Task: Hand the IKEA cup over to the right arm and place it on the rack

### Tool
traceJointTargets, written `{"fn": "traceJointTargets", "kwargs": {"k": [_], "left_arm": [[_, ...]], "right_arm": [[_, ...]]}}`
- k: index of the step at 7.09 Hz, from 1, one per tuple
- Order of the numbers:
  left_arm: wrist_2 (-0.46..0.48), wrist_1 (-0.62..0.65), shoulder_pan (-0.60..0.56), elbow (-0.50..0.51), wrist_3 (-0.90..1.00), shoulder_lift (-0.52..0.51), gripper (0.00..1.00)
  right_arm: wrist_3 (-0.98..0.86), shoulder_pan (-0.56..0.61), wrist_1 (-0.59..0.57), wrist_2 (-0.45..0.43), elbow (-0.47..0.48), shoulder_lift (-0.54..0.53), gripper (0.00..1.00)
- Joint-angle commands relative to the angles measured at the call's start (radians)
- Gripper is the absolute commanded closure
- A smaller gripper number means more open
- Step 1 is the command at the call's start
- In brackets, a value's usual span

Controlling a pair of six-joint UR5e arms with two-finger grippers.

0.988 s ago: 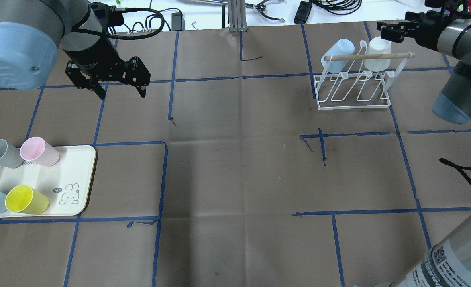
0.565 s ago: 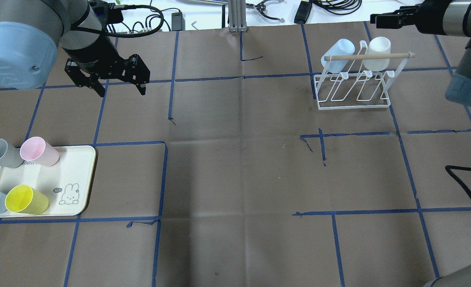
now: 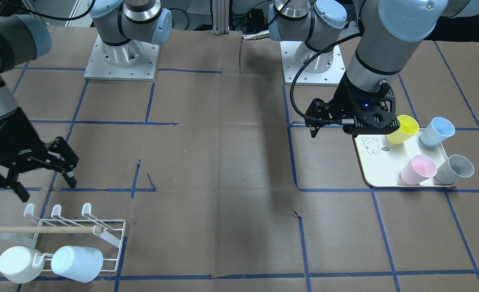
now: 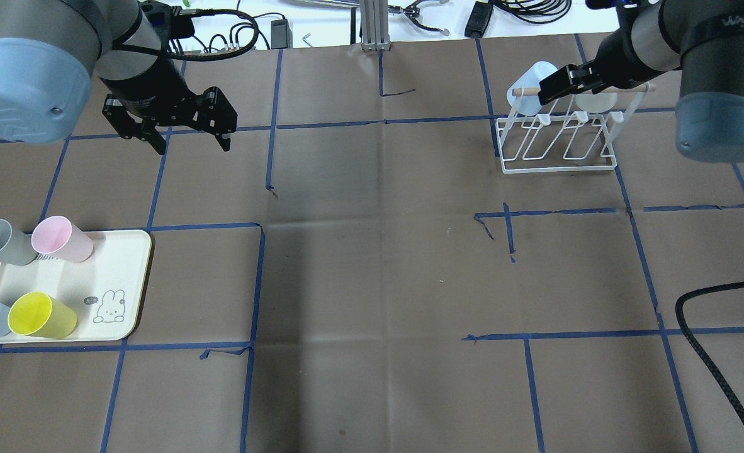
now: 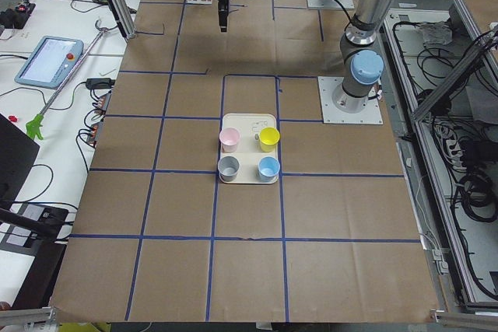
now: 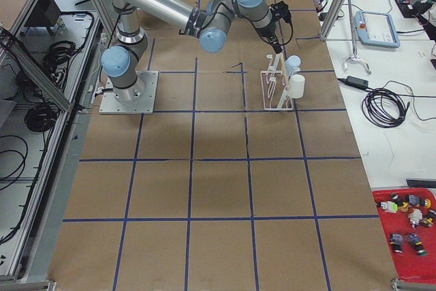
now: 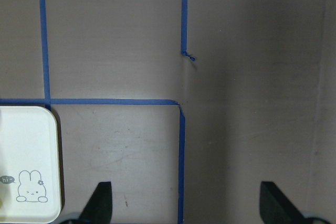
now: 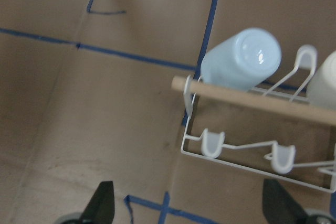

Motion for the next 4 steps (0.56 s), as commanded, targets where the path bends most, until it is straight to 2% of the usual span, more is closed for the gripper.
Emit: {"fn": "traceJointTargets", "kwargs": {"k": [1, 2, 4], "left_arm": [[-0.001, 0.0, 0.0, -0.002, -0.002, 0.0, 0.0], [-0.001, 0.0, 0.0, 0.0, -0.002, 0.0, 0.0], [-0.001, 0.0, 0.0, 0.0, -0.005, 0.0, 0.0]], "right_arm": [[0.212, 0.164, 0.268, -0.222, -0.089, -0.039, 0.0], [0.269, 0.239, 0.31, -0.286, -0.101, -0.057, 0.0], [0.417, 0.307, 0.382, -0.277, -0.097, -0.127, 0.0]]}}
